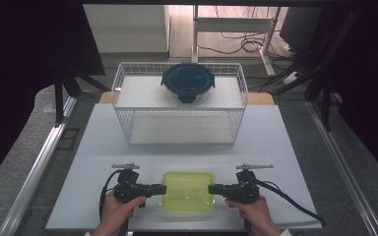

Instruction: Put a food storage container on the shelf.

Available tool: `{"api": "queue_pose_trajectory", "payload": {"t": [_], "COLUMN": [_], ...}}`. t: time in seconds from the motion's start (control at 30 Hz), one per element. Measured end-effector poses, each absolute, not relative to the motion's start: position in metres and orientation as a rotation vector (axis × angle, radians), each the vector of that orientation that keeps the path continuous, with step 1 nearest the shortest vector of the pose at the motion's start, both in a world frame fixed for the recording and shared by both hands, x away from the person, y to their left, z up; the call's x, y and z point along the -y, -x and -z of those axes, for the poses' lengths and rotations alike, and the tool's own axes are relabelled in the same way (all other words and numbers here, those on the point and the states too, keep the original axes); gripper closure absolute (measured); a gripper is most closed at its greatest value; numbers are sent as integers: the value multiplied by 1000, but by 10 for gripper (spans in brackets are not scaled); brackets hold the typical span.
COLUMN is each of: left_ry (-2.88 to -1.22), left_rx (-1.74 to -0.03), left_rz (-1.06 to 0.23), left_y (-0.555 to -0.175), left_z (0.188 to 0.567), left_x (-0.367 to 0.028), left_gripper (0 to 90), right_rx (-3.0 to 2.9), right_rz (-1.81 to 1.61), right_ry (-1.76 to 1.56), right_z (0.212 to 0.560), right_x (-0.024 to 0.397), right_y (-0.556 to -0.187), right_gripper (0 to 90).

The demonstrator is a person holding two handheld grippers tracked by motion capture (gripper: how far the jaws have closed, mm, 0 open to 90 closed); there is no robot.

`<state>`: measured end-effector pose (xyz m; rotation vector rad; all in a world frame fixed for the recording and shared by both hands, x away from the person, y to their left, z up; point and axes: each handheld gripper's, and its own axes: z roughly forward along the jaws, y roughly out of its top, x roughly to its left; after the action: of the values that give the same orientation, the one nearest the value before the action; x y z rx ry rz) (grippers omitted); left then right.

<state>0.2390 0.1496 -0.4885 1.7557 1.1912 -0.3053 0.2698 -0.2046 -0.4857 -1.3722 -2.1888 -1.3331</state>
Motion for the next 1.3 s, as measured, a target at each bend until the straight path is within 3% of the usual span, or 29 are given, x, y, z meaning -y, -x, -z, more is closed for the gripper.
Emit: {"api": "queue_pose_trajectory", "payload": {"t": [0.87, 1.3], "left_ry": [-1732, -1708], "left_rx": [-1074, -1051], "left_rz": [162, 158], "left_y": [-253, -270], "left_z": [413, 391], "left_x": [-152, -149], "left_gripper": [785, 784], "right_rx": [2326, 2332], "right_rz": [1539, 1602], "right_ry": [1227, 1208], "right_z": [413, 388], "right_x": [205, 211], "right_y": [-284, -299], "right_gripper": [774, 774]}}
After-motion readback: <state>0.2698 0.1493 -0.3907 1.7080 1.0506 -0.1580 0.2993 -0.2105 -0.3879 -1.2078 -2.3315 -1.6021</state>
